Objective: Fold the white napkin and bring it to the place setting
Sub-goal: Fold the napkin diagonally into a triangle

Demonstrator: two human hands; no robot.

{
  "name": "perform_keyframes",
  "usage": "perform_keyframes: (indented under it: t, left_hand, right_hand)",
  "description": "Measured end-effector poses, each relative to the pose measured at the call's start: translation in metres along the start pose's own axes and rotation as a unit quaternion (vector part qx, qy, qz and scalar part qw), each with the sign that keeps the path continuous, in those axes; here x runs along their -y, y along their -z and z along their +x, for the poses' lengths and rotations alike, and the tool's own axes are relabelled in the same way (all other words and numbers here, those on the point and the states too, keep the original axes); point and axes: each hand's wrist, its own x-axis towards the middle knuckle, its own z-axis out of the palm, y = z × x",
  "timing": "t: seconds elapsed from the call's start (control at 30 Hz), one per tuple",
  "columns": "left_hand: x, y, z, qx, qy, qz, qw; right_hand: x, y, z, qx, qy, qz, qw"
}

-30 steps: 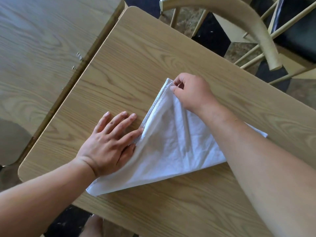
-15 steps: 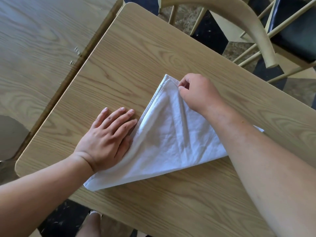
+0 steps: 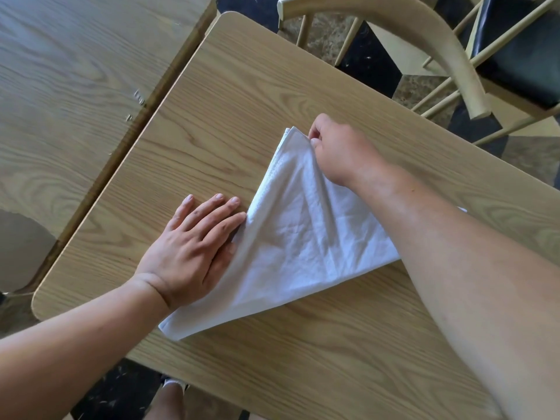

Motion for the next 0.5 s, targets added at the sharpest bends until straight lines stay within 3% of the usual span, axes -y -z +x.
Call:
perform_keyframes:
  t: [0.23,0.37,0.43,0.5]
  left_hand:
    - [0.007,0.004,0.002,0.024,0.025,-0.066,0.997]
    - [0.006,0.001,0.000,0.033,-0.011,0.001,0.999]
    - [0.004,-0.001,0.001,0.030,-0.025,0.048,0.998]
    - [0.001,-0.002,0.002,0.030,-0.026,0.066,0.997]
  right_hand:
    - [0.005,0.008,0.010,0.035,-0.005,-0.015,0.999]
    - [0.006,0.005,0.015,0.037,-0.013,-0.039,0.998]
    - [0.006,-0.003,0.014,-0.016,-0.008,-0.052,0.998]
    - [0.005,-0.018,0.002,-0.144,0.024,-0.074,0.987]
